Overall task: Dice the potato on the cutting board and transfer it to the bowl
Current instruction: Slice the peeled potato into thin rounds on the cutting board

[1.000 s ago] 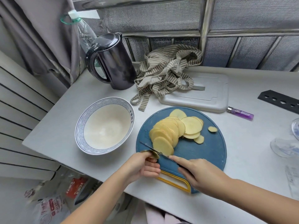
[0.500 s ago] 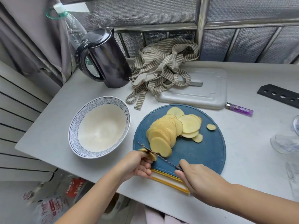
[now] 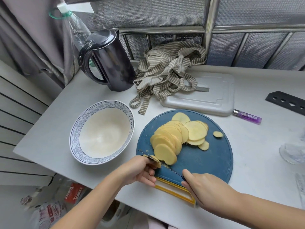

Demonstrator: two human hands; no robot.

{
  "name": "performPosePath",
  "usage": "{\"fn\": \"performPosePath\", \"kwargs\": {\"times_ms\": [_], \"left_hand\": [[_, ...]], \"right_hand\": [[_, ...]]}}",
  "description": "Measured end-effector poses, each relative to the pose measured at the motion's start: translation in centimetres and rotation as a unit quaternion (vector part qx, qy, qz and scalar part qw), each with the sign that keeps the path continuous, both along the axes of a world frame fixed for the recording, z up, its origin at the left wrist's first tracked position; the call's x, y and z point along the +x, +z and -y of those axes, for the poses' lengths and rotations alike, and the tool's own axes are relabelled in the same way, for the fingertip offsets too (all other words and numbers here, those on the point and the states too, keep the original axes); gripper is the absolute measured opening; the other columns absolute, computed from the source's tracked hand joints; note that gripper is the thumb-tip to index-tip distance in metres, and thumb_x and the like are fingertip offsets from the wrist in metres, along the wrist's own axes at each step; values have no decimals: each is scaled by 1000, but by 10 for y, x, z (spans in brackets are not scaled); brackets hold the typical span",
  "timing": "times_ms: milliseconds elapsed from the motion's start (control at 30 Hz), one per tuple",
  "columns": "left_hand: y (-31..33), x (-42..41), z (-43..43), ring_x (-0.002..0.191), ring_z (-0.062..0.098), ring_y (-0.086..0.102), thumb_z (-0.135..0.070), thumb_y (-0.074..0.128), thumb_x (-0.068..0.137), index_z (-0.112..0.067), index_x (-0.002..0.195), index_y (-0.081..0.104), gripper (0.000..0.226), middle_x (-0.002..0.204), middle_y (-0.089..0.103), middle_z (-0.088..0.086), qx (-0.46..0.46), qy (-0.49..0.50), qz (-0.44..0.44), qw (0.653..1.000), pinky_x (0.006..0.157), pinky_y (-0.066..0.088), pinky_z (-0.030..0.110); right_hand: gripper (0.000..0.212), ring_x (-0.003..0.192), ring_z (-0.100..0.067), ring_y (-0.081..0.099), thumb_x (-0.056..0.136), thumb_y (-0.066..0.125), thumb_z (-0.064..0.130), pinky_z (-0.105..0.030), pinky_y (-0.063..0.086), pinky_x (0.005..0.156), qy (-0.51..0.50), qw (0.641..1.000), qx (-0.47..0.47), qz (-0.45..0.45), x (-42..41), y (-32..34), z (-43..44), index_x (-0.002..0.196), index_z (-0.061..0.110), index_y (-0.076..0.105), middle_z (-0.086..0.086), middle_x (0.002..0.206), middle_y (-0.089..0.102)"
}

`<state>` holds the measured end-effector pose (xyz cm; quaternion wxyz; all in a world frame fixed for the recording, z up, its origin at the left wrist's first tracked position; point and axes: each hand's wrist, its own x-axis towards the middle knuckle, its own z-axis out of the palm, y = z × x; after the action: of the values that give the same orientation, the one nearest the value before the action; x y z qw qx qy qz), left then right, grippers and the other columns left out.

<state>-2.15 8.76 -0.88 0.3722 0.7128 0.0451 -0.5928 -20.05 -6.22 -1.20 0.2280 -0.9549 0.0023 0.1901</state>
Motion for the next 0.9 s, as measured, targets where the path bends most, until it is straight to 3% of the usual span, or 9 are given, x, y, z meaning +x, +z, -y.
{"fn": "performPosePath", "kwargs": {"times_ms": [100, 500, 600, 700, 767, 900], "left_hand": [[1, 3, 1, 51, 22, 60, -11, 37, 101, 0, 89, 56, 25, 57, 47, 7, -1, -10, -3, 1000, 57, 60, 36], [-8, 0, -7, 48, 20, 57, -7, 33, 102, 2, 92, 56, 27, 57, 44, 6, -13, 6, -4, 1000, 59, 60, 38], [-12, -3, -12, 48, 20, 57, -7, 34, 101, 4, 98, 54, 23, 59, 44, 6, -19, 9, 5, 1000, 64, 61, 40], [-14, -6, -15, 48, 19, 55, -7, 35, 99, 3, 103, 56, 23, 59, 42, 5, -29, 8, 15, 999, 62, 60, 37], [-15, -8, -13, 46, 18, 54, -6, 35, 99, 3, 102, 56, 23, 57, 41, 4, -37, 7, 23, 999, 59, 59, 35], [-15, -6, -7, 42, 18, 53, -5, 38, 99, 3, 91, 51, 18, 49, 44, 2, -32, 16, 23, 999, 54, 59, 35]], "right_hand": [[26, 68, -24, 42, 103, 15, 45, -40, 40, 68, -15, 1000, 12, 1, 0, 1, -1, 94, 23, 25, 3, 81, 46], [27, 63, -26, 40, 102, 16, 45, -39, 35, 64, -27, 998, 53, -9, 5, -2, -15, 89, 22, 22, -1, 73, 44], [32, 67, -28, 40, 99, 4, 49, -41, 37, 66, -2, 1000, 15, -5, 7, -9, -22, 92, 22, 20, 0, 78, 43], [49, 66, -29, 40, 79, -21, 54, -43, 37, 64, 31, 999, -19, 3, 4, -19, -28, 93, 26, 17, 1, 79, 39], [55, 66, -29, 41, 75, -26, 55, -43, 38, 63, 20, 1000, -17, 5, 2, -23, -28, 94, 26, 17, 1, 79, 39], [32, 69, -28, 44, 99, 5, 48, -39, 37, 66, -25, 999, 25, -8, 6, -17, -21, 93, 22, 21, -1, 79, 47]]}}
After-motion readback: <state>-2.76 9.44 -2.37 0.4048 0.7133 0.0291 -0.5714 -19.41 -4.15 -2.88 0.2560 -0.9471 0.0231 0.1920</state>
